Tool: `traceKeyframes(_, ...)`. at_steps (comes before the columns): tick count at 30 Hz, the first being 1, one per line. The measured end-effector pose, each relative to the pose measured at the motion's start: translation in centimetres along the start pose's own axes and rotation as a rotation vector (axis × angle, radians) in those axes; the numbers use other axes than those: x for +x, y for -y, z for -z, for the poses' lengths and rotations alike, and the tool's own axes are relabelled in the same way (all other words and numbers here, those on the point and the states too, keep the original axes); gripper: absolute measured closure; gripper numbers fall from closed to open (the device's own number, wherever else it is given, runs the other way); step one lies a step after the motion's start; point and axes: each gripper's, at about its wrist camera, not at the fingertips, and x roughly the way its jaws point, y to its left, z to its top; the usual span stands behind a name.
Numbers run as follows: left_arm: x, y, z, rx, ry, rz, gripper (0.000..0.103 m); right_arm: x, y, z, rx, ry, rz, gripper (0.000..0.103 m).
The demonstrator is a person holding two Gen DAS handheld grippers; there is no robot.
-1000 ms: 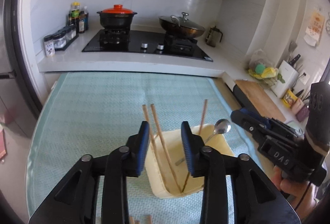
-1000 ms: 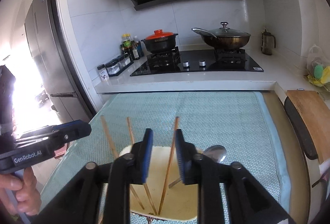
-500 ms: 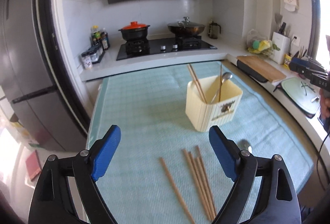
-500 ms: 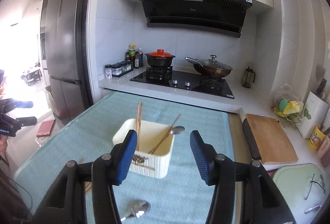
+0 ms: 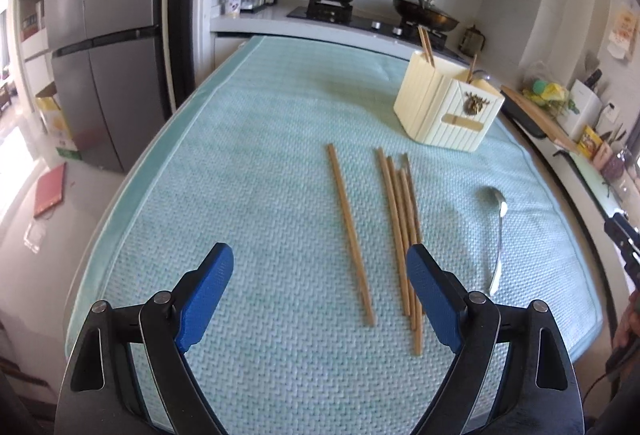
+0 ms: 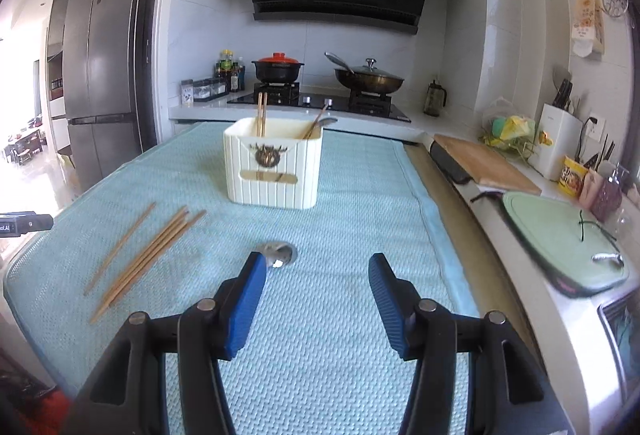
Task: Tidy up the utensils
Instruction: 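Withdraw both open tools from the holder back over the table, then move the right tool over the steel spoon and close on its bowl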
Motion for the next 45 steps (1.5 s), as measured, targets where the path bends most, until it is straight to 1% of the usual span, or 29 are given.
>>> traceKeyframes(3,0.2,0.6,0.4,0.019,-0.003,0.002,0.014,0.7,-0.4,1.7,0.008,-0.045,-0.021,0.049)
traceKeyframes(6,0.3,0.8,0.6,0.020,0.002,0.001,0.014,1.0,-0.8,2.3,0.006,-0.066,-0.037,0.049)
traceKeyframes(11,0.5,1.1,0.6,0.021,-0.001,-0.008,0.014,1.2,-1.0,2.4,0.016,-0.063,-0.050,0.049)
traceKeyframes(15,0.3,1.1,0.8,0.026,0.016,-0.015,0.014,1.8,-1.0,2.4,0.036,-0.092,-0.058,0.049)
traceKeyframes(21,1.0,0.5,1.0,0.020,-0.002,-0.022,0.014,1.7,-0.8,2.4,0.058,-0.103,-0.052,0.049)
traceKeyframes(27,1.1,0.0,1.0,0.008,0.003,-0.025,0.014,2.2,-0.9,2.6,0.075,-0.124,-0.053,0.049)
traceKeyframes(31,1.4,-0.5,1.1,0.002,0.006,-0.039,0.014,2.7,-0.9,2.7,0.083,-0.143,-0.055,0.049)
traceKeyframes(38,2.9,-1.3,1.4,-0.012,-0.027,-0.039,0.014,3.1,-1.1,3.0,0.091,-0.160,-0.051,0.049)
traceKeyframes(45,3.7,-1.2,0.9,-0.009,-0.034,-0.033,0.014,4.3,-0.2,3.2,0.155,-0.198,-0.079,0.049)
